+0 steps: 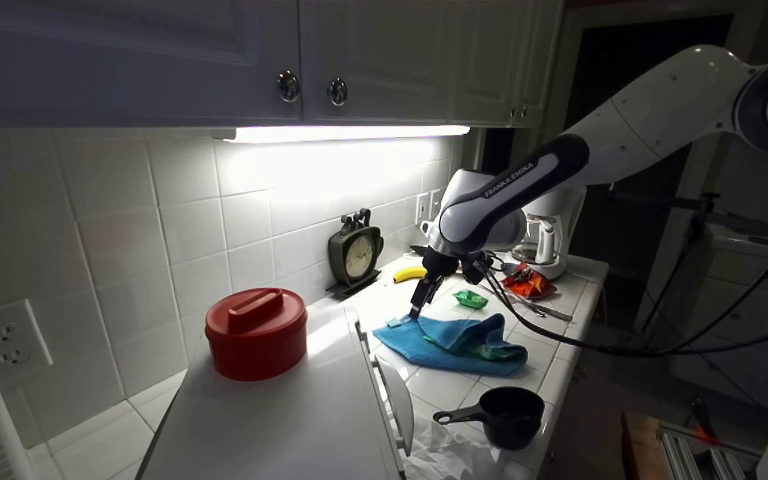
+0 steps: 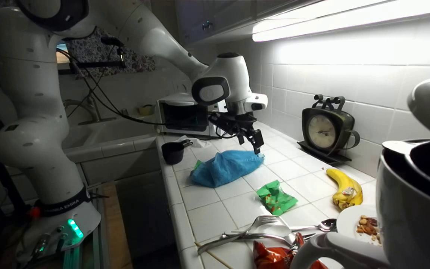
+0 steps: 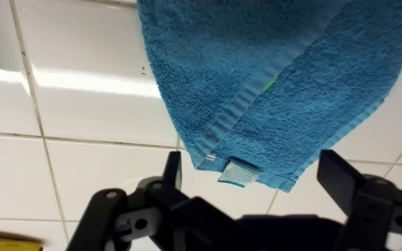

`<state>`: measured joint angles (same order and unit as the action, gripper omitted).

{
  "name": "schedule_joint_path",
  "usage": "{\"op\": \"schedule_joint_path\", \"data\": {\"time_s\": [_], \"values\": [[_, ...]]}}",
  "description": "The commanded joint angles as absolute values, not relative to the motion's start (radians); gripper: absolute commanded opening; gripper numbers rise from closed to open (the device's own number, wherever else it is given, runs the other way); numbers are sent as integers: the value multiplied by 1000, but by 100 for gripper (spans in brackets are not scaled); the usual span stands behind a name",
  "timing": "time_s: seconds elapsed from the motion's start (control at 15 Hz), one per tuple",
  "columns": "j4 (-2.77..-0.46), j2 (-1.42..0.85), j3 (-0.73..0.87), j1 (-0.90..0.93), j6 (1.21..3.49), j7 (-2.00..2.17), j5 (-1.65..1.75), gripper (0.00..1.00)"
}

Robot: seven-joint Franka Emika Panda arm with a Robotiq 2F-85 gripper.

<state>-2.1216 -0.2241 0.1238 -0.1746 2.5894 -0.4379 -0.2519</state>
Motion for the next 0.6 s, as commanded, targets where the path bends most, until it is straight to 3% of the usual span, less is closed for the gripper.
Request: {"op": "schedule_joint_path", "data": {"time_s": [0.0, 0.53], "values": [[-2065, -289, 98, -195, 2620, -329, -277, 100], [-2020, -360, 95, -187, 2645, -168, -234, 100]]}}
